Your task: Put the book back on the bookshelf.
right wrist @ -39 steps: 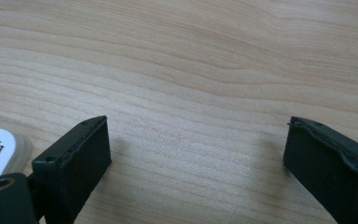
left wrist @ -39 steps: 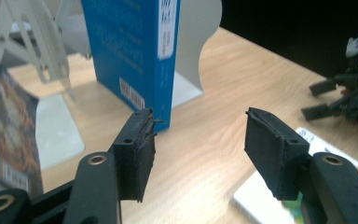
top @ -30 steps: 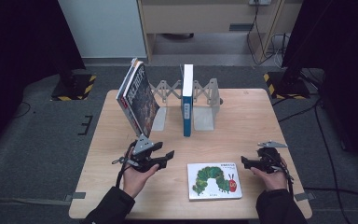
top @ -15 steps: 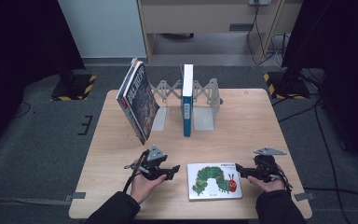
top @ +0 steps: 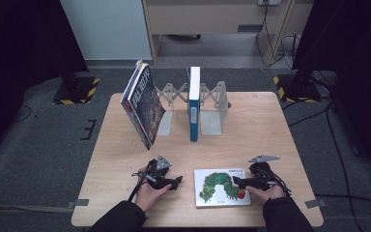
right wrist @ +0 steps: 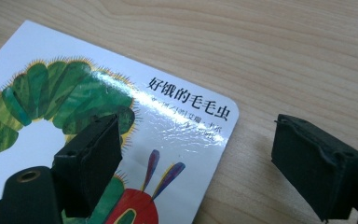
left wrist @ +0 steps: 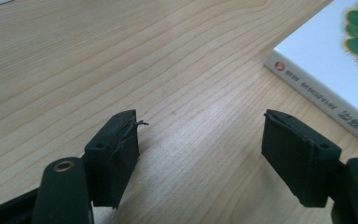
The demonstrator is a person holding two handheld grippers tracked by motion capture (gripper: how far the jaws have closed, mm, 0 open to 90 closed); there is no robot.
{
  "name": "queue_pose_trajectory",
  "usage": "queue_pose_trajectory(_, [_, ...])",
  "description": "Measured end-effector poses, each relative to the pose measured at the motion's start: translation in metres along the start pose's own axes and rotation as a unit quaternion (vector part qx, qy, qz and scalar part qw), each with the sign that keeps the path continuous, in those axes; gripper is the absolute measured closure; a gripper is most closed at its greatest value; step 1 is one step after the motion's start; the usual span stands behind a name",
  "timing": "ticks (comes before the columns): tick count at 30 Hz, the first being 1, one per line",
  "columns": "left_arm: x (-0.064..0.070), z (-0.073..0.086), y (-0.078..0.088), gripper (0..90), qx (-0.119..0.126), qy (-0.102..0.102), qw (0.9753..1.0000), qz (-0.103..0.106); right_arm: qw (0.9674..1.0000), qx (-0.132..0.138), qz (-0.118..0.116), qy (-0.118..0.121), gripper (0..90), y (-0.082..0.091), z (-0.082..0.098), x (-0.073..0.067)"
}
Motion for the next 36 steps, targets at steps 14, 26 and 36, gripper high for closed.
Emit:
queue_pose_trajectory(14, [0.0022,0.0060,-0.0055,6.5,0.004,-0.025,0.9995,-0.019,0.9997,-0.016,-0.014,-0.007,19.1,-0.0025,0.0042,-0.0013])
queue_pose_trajectory(26, [0.0015,0.0057,-0.0069,0.0,-0.002,-0.017,0.9996,-0.023,0.9985,-0.007,-0.048,-0.026,24.3,-0.0009,0.0032,-0.0025])
queue_pose_trajectory(36, [0.0008,0.0056,-0.0048,3.6,-0.001,-0.011,0.9995,-0.029,0.9974,-0.007,-0.059,-0.040,25.3,0.0002,0.0029,-0.0012])
Point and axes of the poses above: each handheld gripper's, and its own axes: y roughly backward along the jaws, z roughly out of its underside, x roughly to its right, the point moved 1 cm from there along -y, roughly forward along the jaws, and after that the axes turned 1 degree about x, right-handed, at the moved point
